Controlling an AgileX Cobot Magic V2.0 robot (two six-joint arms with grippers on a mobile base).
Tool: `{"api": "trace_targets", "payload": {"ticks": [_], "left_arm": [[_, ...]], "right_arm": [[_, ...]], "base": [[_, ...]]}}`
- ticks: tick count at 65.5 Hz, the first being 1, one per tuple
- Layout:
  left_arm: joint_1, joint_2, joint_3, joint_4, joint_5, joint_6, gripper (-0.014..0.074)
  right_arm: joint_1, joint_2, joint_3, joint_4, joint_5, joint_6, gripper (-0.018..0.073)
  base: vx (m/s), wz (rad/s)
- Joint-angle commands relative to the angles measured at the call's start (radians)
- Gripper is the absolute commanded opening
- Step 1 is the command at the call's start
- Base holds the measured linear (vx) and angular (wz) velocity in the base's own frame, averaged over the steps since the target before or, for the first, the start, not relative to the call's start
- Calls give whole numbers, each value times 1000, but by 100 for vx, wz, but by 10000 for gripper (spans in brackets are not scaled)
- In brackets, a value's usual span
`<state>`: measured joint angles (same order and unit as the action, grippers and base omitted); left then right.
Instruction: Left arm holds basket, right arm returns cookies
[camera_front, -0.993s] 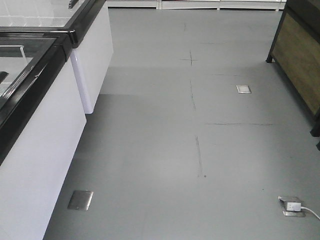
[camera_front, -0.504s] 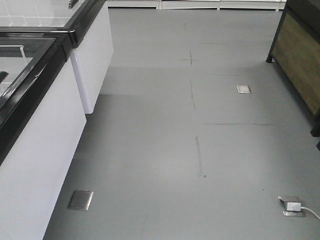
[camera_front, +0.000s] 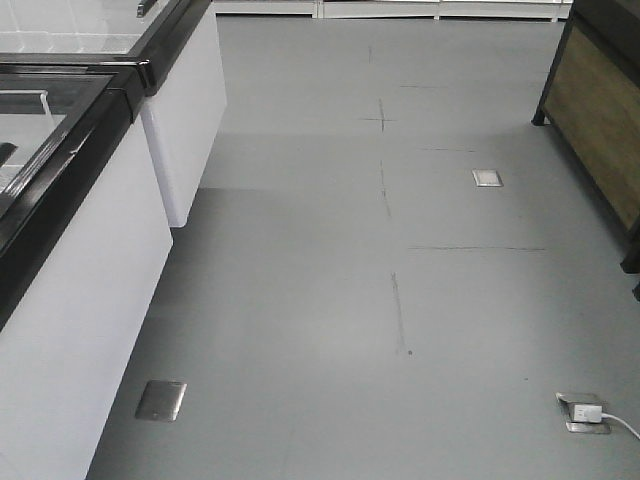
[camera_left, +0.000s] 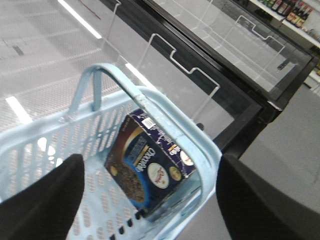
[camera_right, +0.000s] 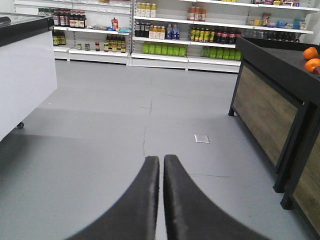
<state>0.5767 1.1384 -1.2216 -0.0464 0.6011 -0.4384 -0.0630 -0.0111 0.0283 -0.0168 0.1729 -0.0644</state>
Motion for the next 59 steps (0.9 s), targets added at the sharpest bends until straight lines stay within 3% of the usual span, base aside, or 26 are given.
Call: {"api": "trace_targets", "payload": {"ticks": [1, 22, 37, 49, 59], "left_arm": [[13, 22, -29, -139, -118, -12, 515], [18, 83, -25, -428, -278, -40, 514], [104, 82, 108, -671, -326, -75, 514], [112, 82, 225, -743, -382, -62, 514], [112, 82, 230, -798, -443, -26, 514]], "right_arm": [[-7, -13, 17, -3, -77, -5, -6], [-7, -13, 17, -3, -77, -5, -6], [-7, -13, 17, -3, -77, -5, -6], [-7, -13, 17, -3, -75, -5, -6], [-7, -13, 17, -3, -75, -5, -6]], "base": [[0, 0], [0, 0], [0, 0], [0, 0], [0, 0]]}}
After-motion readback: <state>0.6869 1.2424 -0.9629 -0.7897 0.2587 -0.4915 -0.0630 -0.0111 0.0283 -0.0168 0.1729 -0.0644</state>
